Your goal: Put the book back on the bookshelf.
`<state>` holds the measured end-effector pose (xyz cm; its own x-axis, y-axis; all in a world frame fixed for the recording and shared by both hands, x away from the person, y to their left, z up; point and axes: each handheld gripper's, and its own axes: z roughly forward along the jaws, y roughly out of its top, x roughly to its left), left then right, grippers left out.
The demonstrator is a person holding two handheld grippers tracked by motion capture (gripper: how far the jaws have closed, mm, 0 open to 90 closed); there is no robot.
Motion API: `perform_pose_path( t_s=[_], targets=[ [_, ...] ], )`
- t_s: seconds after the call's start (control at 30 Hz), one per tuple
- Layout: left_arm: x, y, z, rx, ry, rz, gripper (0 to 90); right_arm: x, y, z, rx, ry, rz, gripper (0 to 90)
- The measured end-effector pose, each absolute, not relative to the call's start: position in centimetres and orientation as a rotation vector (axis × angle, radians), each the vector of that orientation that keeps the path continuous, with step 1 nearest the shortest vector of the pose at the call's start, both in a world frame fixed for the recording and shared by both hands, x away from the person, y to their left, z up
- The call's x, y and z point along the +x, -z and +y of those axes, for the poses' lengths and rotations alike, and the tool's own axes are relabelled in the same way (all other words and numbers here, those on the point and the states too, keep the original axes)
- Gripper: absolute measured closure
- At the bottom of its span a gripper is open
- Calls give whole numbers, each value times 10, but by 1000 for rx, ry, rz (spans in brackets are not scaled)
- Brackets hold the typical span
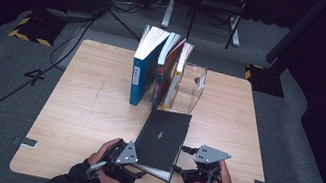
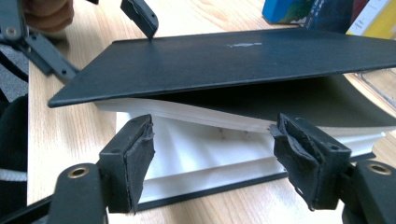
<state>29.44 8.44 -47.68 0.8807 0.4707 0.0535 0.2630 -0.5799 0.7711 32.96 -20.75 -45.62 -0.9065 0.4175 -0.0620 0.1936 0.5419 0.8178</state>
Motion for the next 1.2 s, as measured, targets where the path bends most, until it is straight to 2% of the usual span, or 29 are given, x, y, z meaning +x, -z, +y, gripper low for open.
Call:
perform_pose_path(
  t_s=[0.53,0.83,0.97,1.2],
  targets=[
    [307,474,57,2200,-487,596,148,335,439,-189,535,-1333,2476,302],
    [318,473,51,2158,-495,632,126,340,435,-183,540,-1337,2475,310],
    [318,471,53,2144,-524,633,173,341,433,-180,547,-1333,2472,329],
    [311,467,55,2127,-621,577,339,343,429,-182,568,-1336,2455,336]
  ],
)
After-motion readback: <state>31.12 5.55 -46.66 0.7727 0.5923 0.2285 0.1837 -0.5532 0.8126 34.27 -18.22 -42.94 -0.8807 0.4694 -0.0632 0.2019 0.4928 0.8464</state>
